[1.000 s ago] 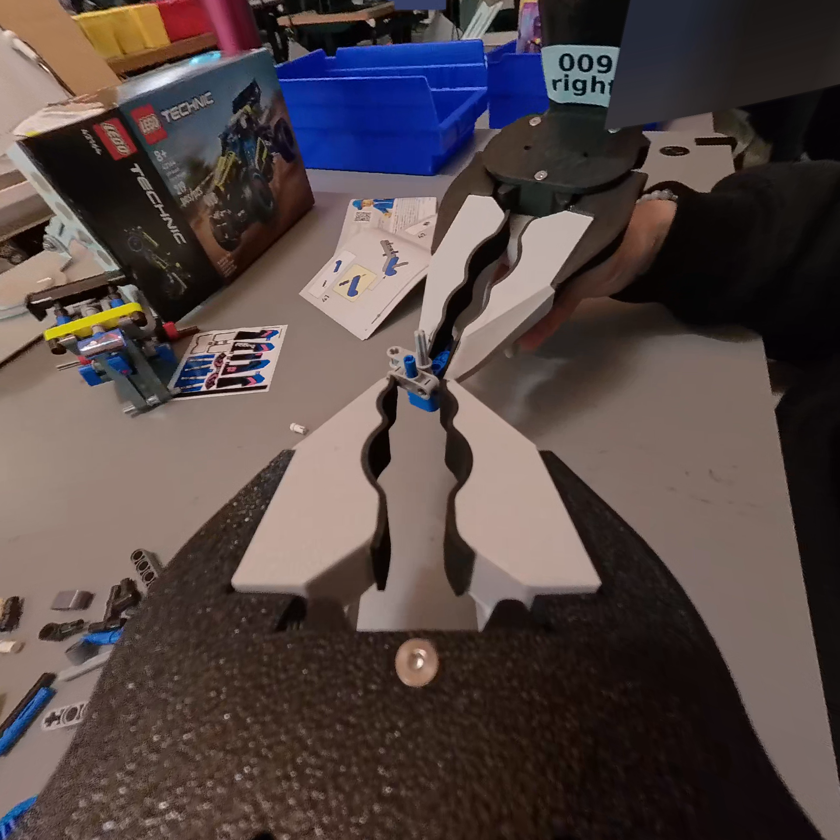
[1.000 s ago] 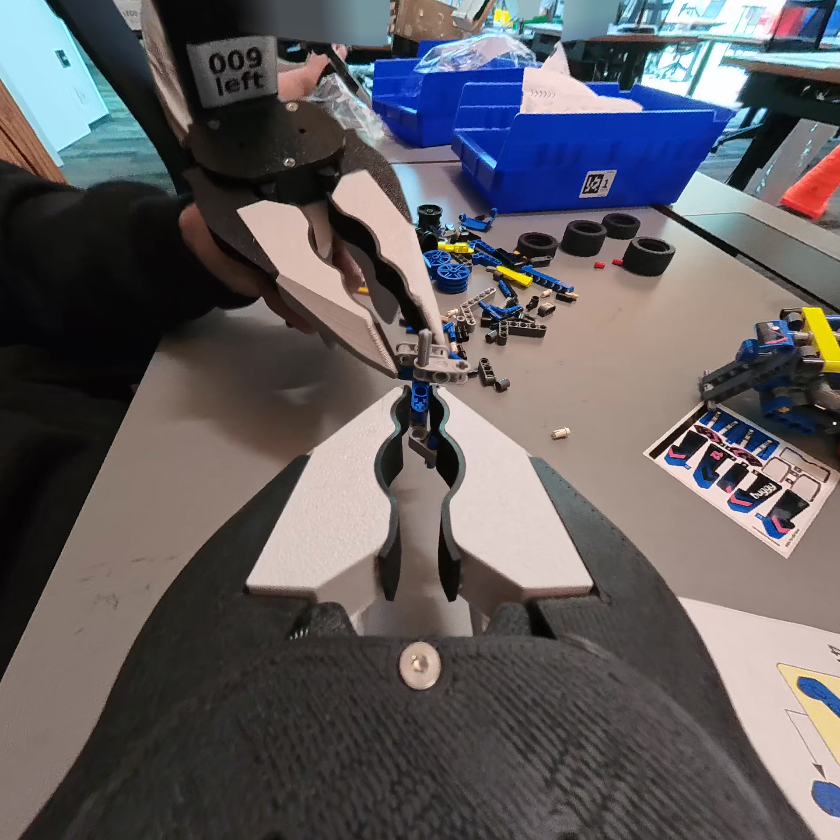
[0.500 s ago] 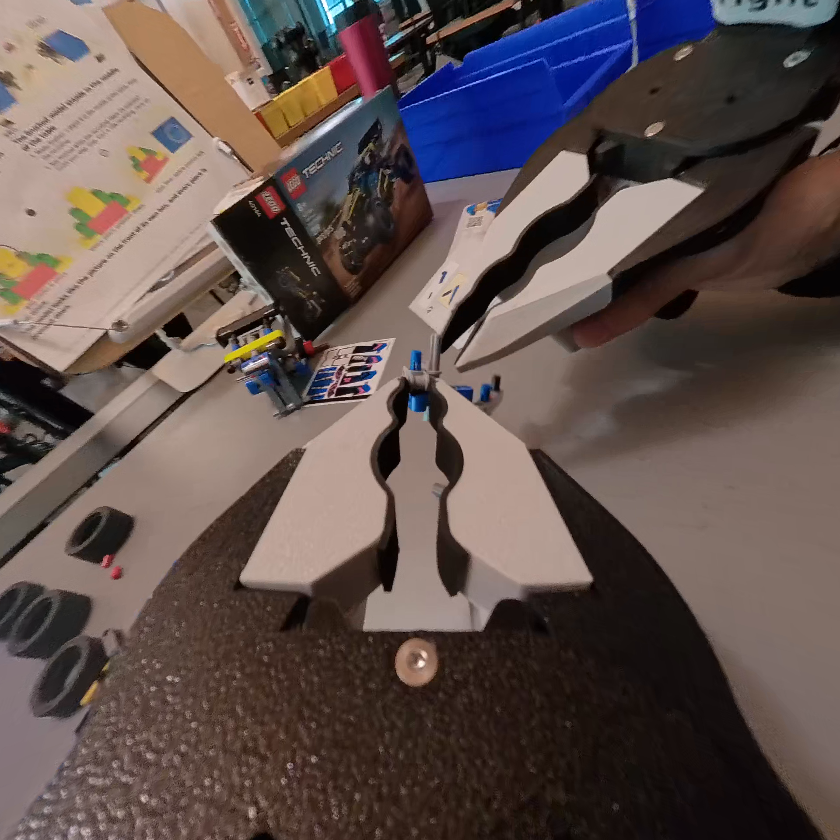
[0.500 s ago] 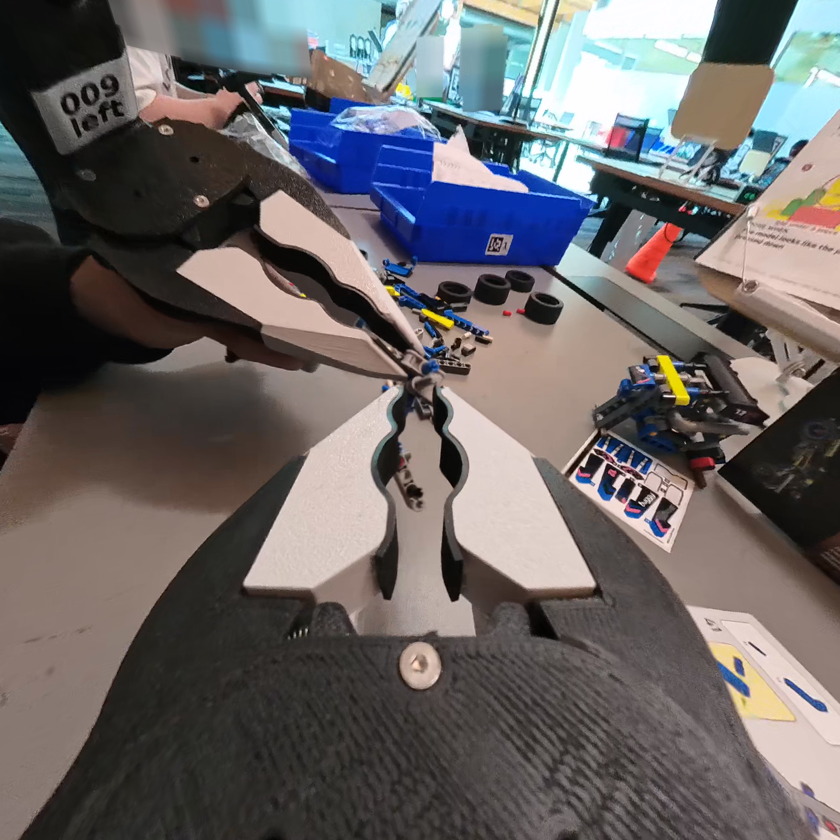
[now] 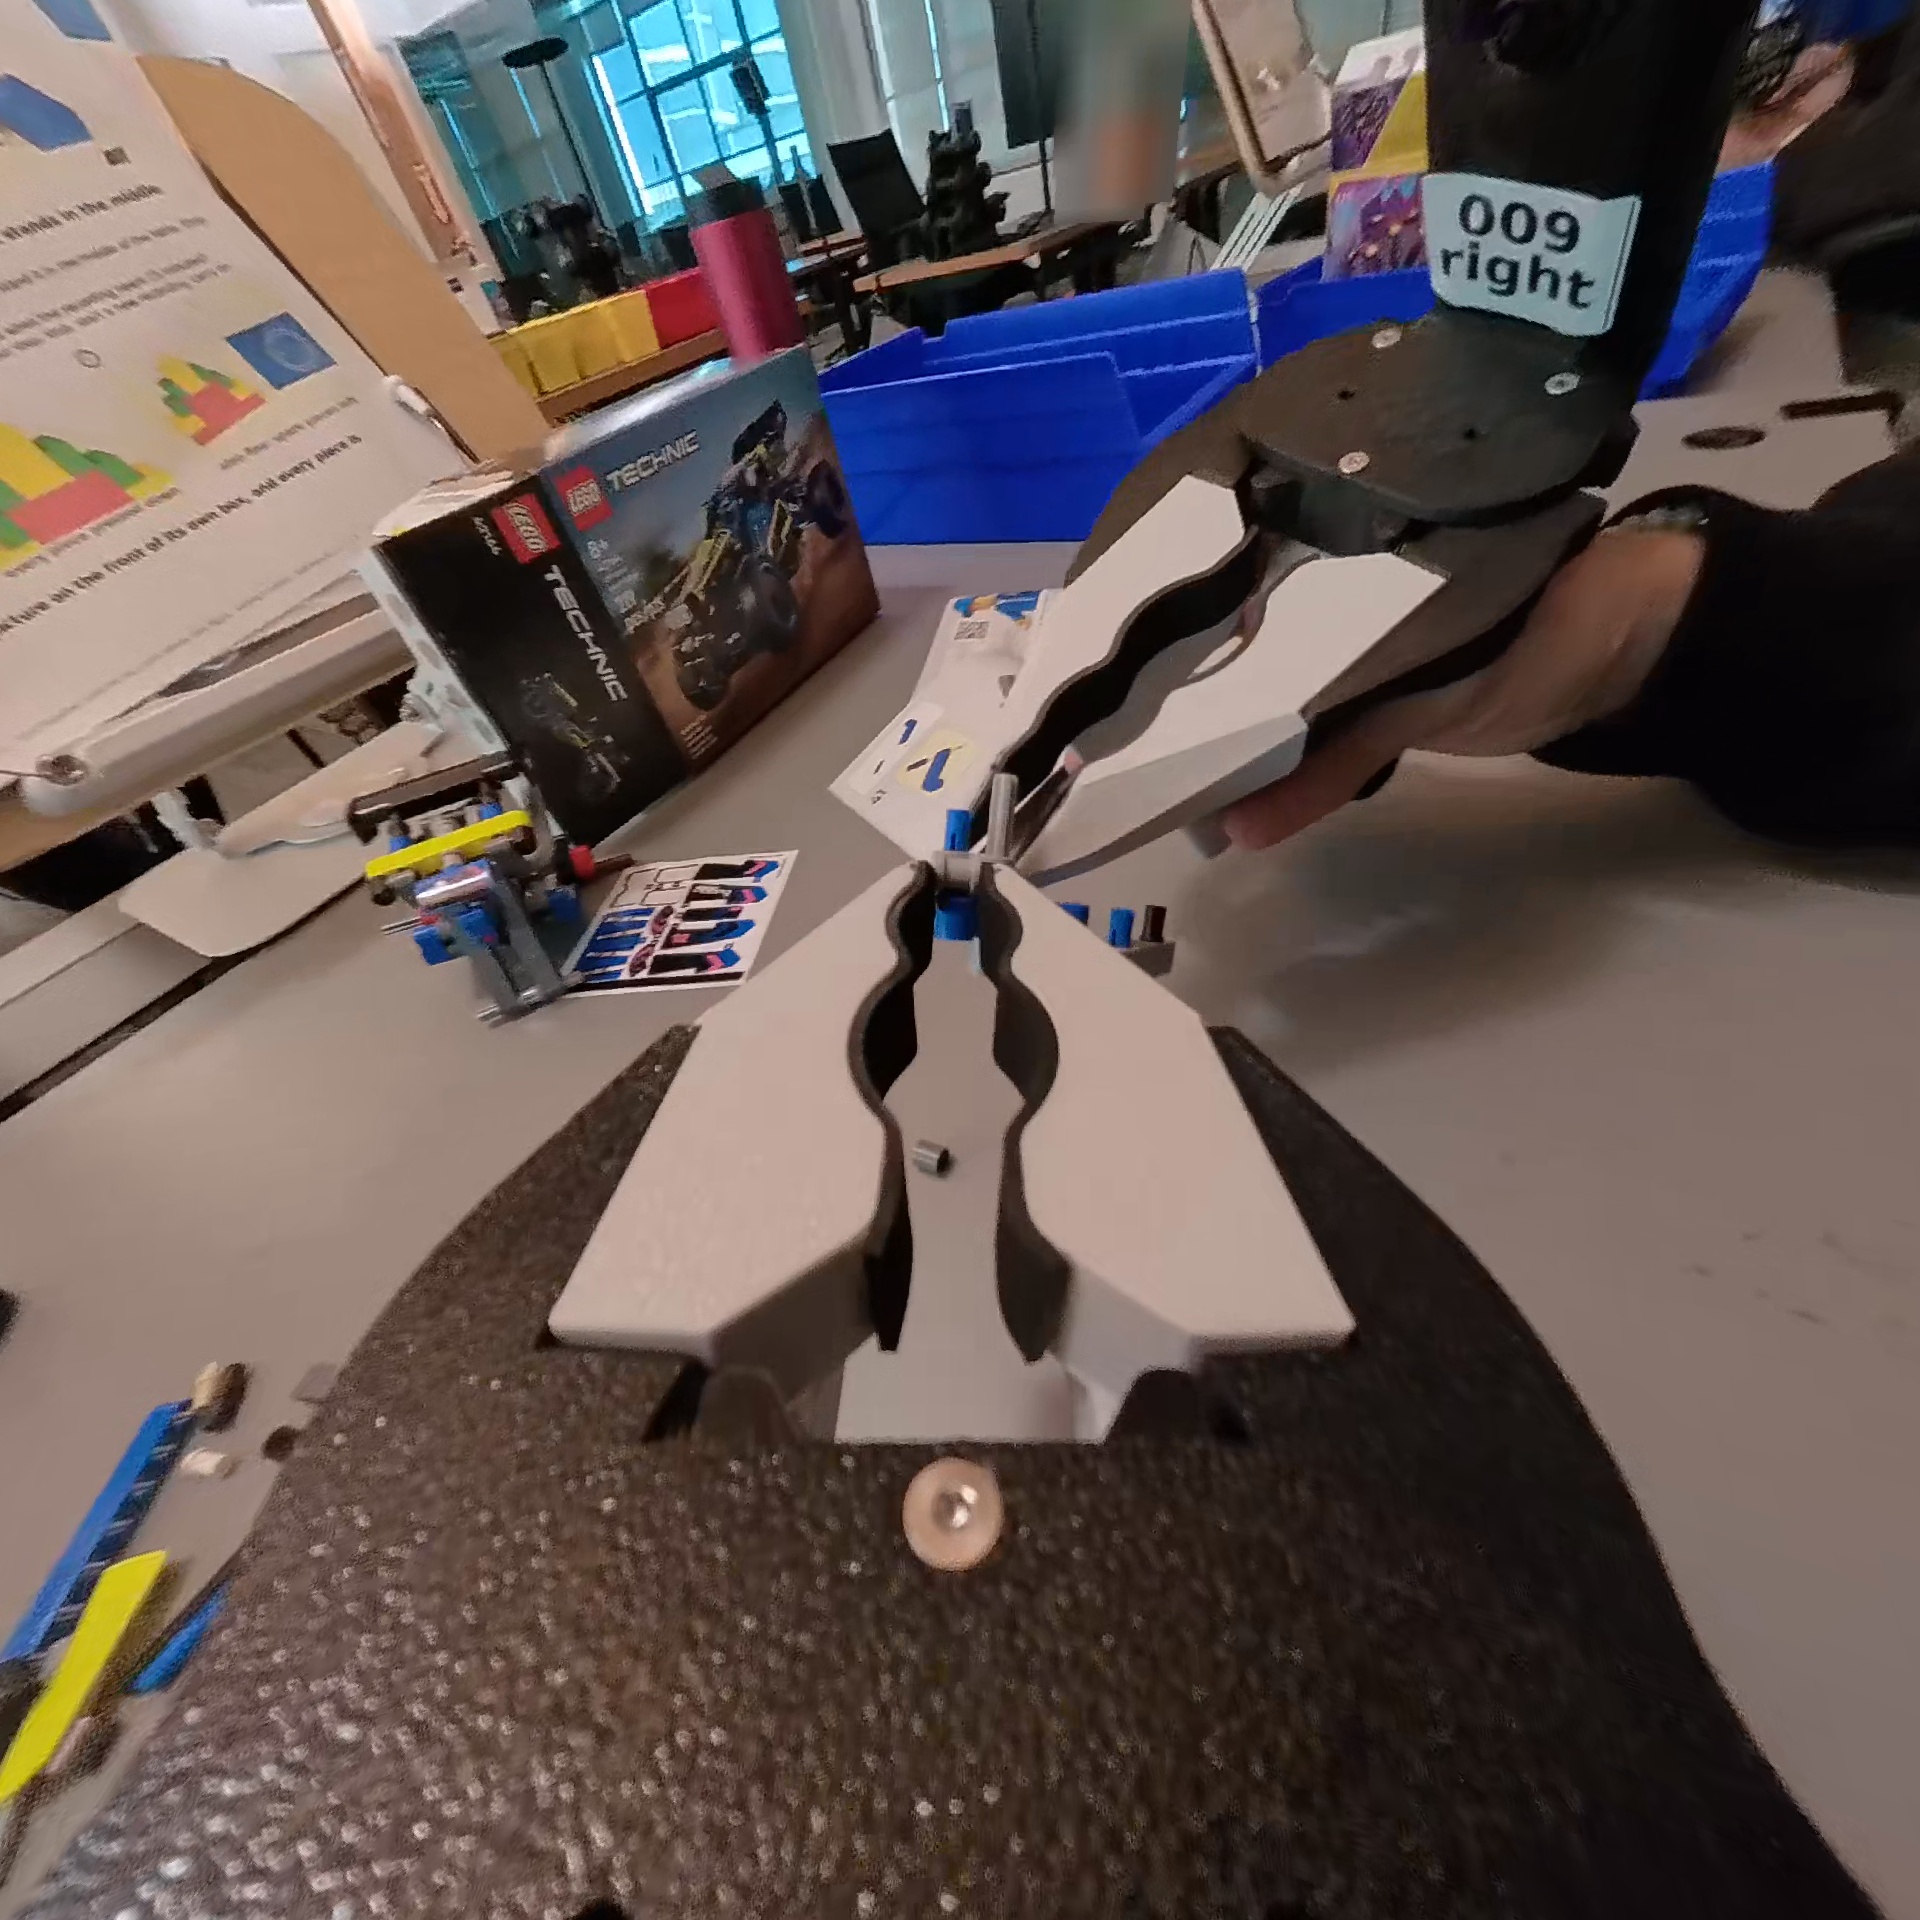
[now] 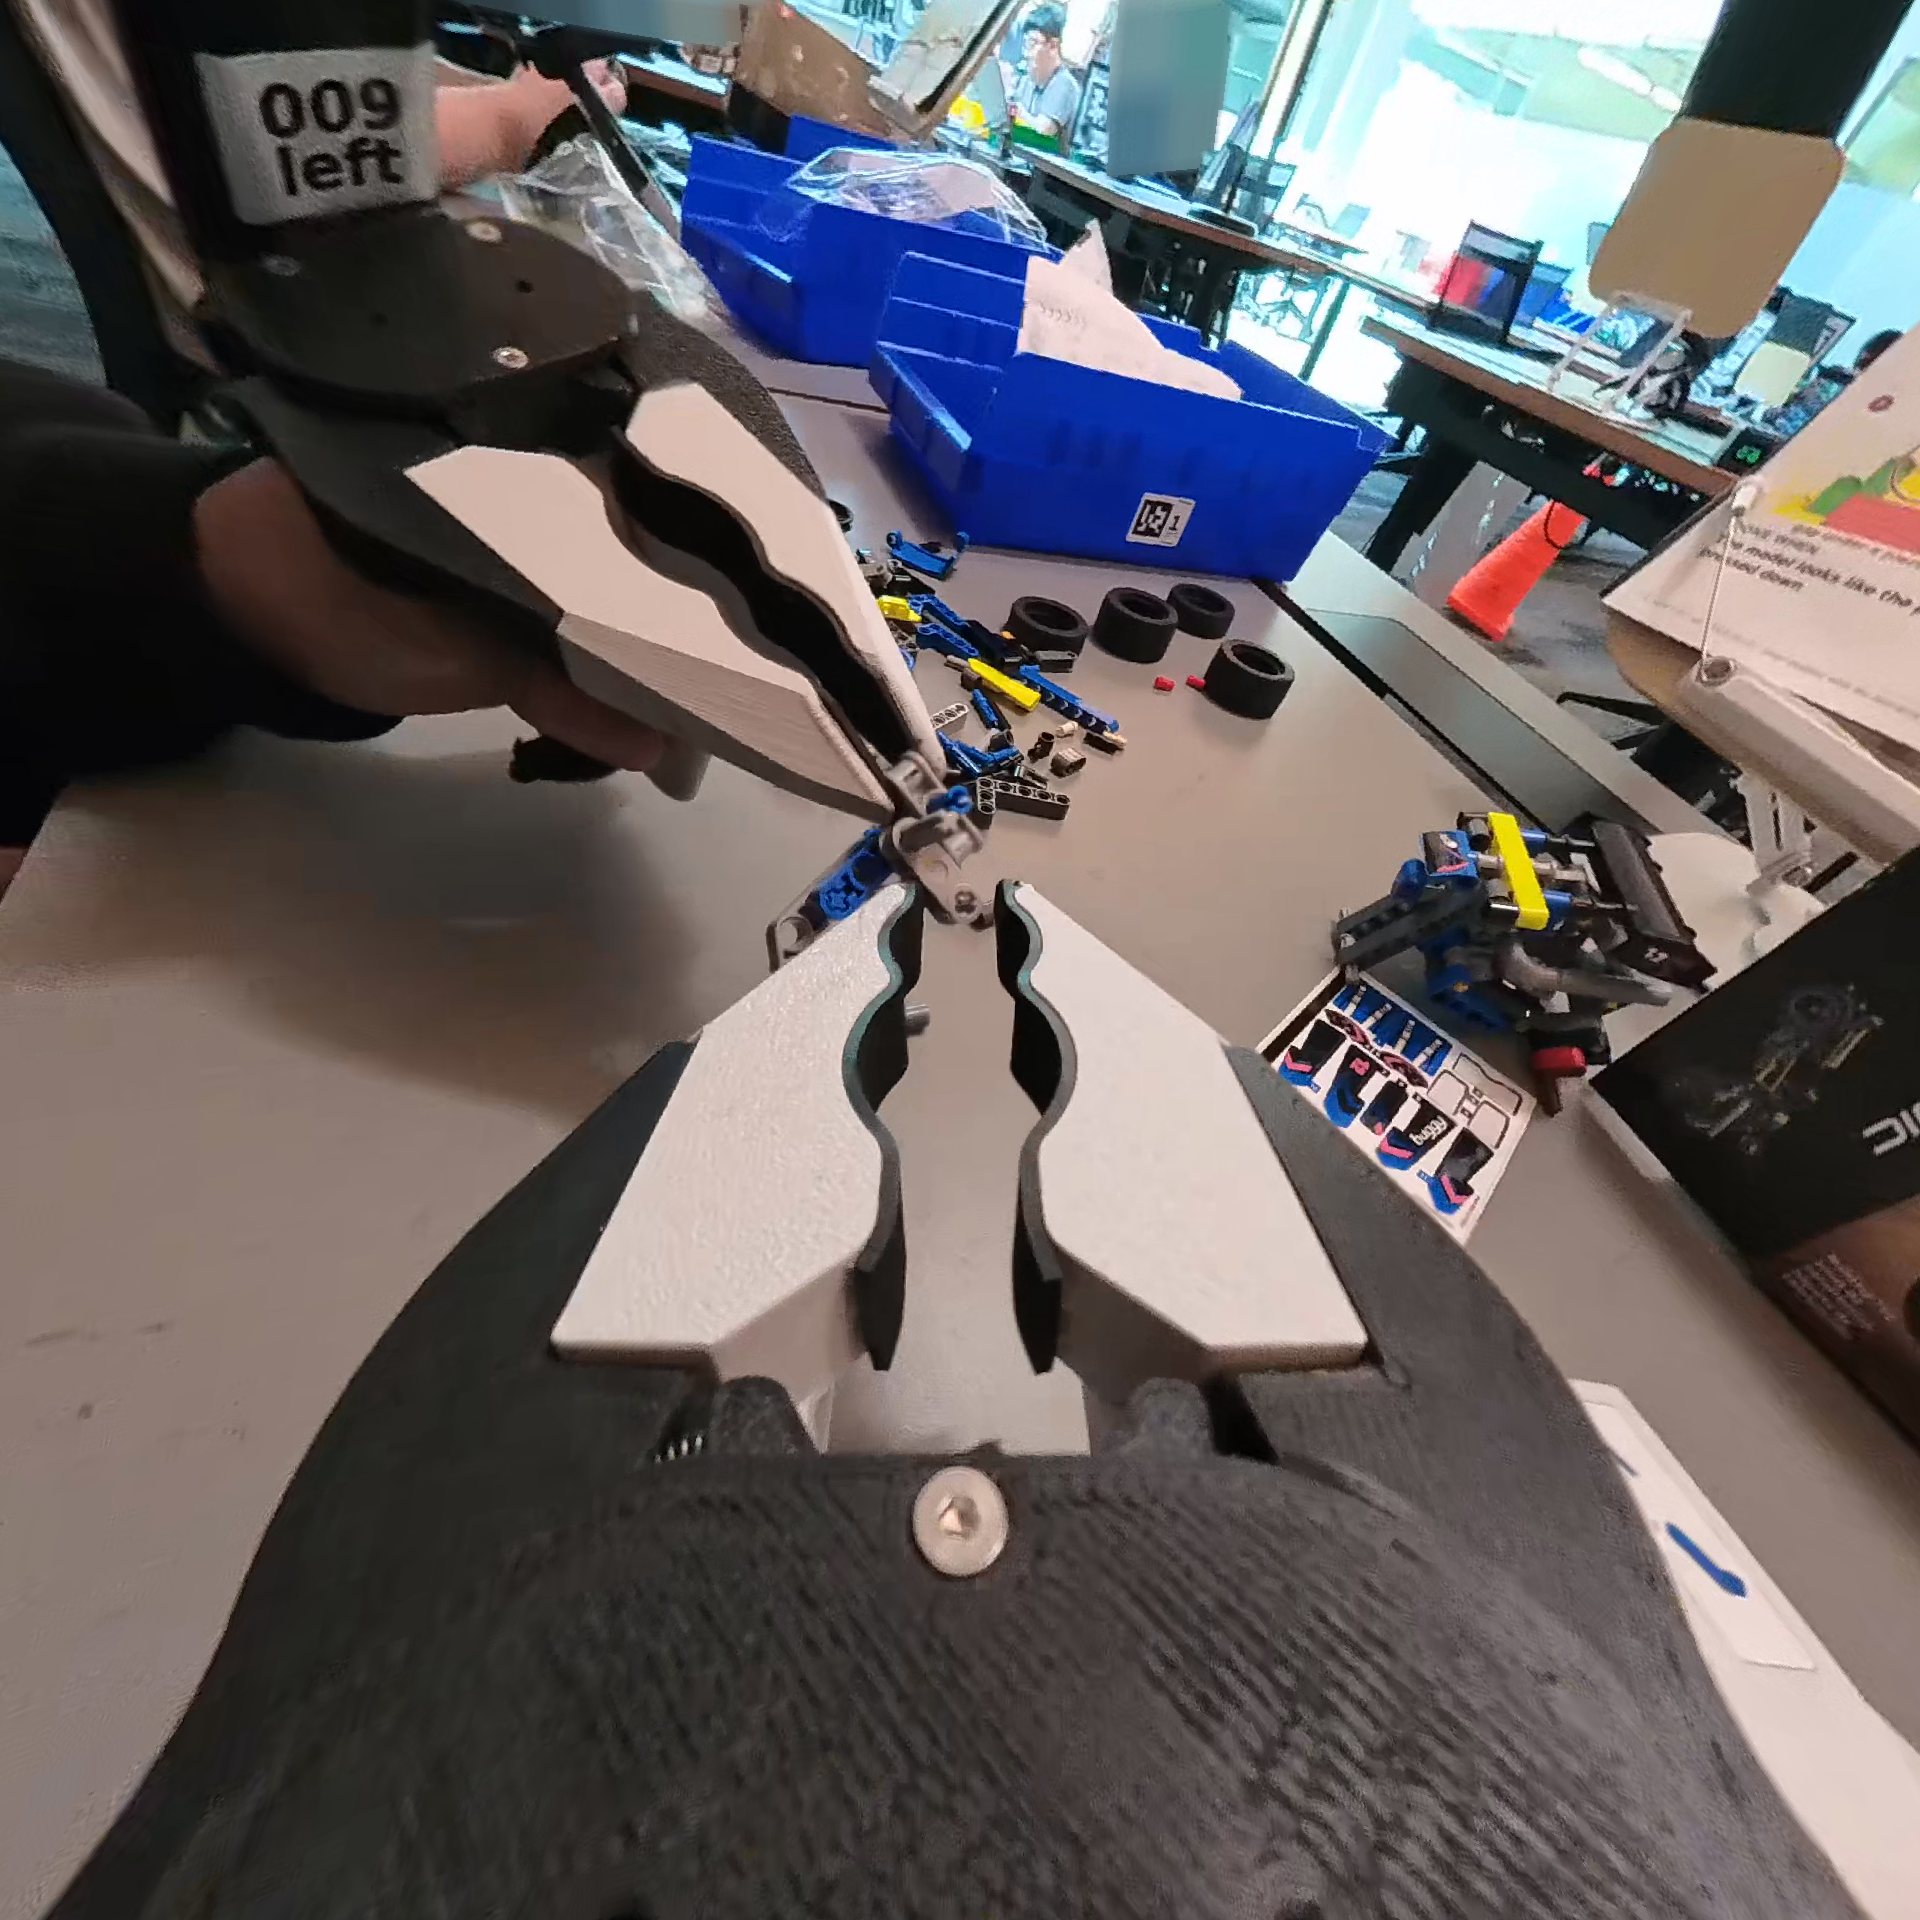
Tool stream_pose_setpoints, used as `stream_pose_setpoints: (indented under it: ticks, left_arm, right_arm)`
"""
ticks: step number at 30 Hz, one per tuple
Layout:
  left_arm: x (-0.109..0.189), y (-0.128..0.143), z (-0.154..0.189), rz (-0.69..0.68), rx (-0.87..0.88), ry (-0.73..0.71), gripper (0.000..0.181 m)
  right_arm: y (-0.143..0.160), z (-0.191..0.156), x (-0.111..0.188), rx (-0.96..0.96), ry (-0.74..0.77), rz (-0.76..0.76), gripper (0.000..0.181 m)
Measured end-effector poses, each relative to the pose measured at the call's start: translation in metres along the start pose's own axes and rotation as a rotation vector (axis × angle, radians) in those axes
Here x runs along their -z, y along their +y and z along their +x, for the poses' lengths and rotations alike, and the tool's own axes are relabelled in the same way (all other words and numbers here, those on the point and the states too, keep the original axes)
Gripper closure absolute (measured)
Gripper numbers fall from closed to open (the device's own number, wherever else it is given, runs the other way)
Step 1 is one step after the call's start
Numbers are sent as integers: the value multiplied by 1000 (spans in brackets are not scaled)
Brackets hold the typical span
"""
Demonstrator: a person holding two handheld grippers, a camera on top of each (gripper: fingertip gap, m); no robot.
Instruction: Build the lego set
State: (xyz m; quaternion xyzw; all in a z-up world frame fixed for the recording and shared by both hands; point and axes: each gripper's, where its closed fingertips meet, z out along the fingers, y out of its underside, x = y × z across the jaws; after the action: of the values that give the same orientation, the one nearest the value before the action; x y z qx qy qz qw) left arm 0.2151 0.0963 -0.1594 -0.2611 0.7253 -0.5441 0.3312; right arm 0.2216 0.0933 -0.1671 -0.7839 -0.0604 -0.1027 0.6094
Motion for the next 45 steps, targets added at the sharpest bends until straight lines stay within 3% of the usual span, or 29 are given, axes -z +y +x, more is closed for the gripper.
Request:
stream_pose_setpoints:
  ticks: [6,11,28,32,41,45]
  left_arm:
    - [1,-7,6,61,-27,29,176]
    - [3,-12,10,110,-44,48,176]
    - [0,-3,10,62,-212,-1,176]
    - [0,-2,11,71,-161,32,176]
    - [-14,31,39,-183,-249,164,168]
    - [-23,49,51,-332,-146,170,174]
  right_arm:
    - [-6,-4,5,9,-47,68,163]
    - [-10,-11,8,-39,-123,98,169]
    - [3,-10,4,-94,-91,-15,172]
    - [2,-12,7,42,-79,-45,173]
    - [35,-17,22,517,-93,-410,172]
    - [53,-17,28,497,-114,-520,167]
